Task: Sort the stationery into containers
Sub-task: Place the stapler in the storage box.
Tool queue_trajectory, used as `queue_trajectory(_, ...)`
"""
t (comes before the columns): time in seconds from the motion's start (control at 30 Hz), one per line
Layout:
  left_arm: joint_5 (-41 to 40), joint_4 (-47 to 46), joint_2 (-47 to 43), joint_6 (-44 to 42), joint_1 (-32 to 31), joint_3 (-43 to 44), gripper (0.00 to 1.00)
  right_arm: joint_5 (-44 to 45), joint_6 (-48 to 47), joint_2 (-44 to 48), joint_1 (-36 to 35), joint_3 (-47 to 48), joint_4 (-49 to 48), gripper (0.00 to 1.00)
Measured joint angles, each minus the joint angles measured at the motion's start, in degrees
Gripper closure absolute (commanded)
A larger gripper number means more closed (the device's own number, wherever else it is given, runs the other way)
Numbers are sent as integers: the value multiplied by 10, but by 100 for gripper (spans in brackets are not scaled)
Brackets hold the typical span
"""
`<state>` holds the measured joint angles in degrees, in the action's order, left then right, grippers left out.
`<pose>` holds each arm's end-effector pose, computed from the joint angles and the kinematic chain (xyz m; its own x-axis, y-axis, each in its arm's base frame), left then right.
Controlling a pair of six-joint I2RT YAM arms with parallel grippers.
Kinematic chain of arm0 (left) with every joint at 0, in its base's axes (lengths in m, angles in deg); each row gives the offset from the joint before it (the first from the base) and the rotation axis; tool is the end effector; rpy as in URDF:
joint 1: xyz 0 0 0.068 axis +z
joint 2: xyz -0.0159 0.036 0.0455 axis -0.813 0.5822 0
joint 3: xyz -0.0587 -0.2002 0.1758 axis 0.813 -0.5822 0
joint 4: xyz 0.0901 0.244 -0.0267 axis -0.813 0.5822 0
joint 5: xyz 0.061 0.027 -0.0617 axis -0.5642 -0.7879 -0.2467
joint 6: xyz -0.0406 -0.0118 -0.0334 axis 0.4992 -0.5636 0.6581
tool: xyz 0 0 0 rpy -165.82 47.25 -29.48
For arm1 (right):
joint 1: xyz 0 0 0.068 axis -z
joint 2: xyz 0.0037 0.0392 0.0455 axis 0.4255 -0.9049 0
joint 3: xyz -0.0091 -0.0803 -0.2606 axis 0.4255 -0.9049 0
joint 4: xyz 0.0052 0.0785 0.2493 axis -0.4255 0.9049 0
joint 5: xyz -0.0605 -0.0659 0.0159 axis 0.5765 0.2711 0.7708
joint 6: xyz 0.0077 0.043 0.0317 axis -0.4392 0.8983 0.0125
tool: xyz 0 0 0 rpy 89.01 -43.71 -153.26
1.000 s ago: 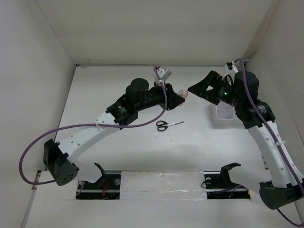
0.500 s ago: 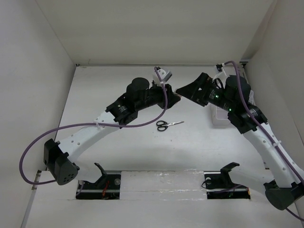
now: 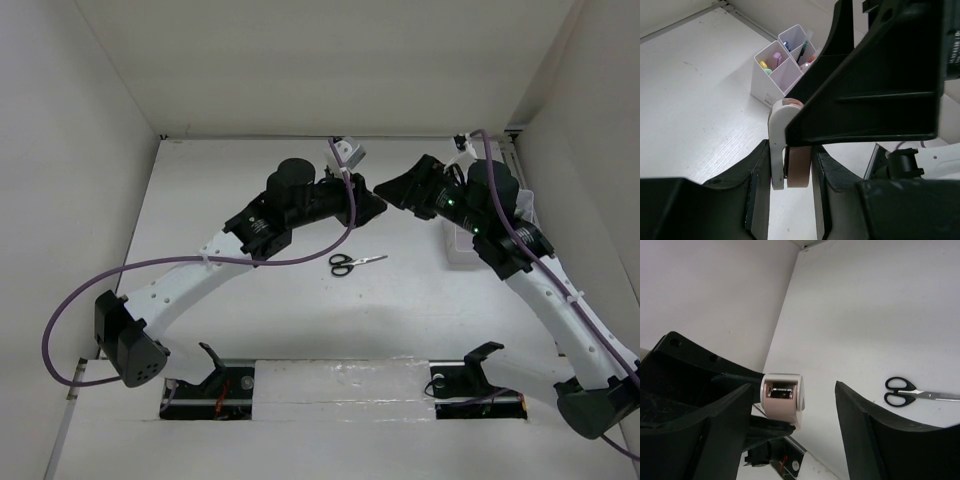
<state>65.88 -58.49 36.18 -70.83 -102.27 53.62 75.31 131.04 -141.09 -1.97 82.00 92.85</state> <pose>0.2061 -0.2449 0.4218 -0.2008 -0.0910 -0.9754 0.8950 0.3877 -0.2204 0.2001 0.1121 0.4166 -0.5849 0.4750 -0.6574 -0.3308 0.6003 0.7281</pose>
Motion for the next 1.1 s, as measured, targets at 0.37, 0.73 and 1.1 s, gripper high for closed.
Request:
queue_trajectory(0.37,1,3,7,5,0,0,100,-26,-6,-31,-3,-3,-32,84)
queue_trajectory(0.73,-16,26,25,14,0,23,0,-25,-30,-35,-1,-5,-38,100)
queue_trajectory(1.1,-42,57,34,45,3,19,0,-5,-202,-14,153,-84,-30,100)
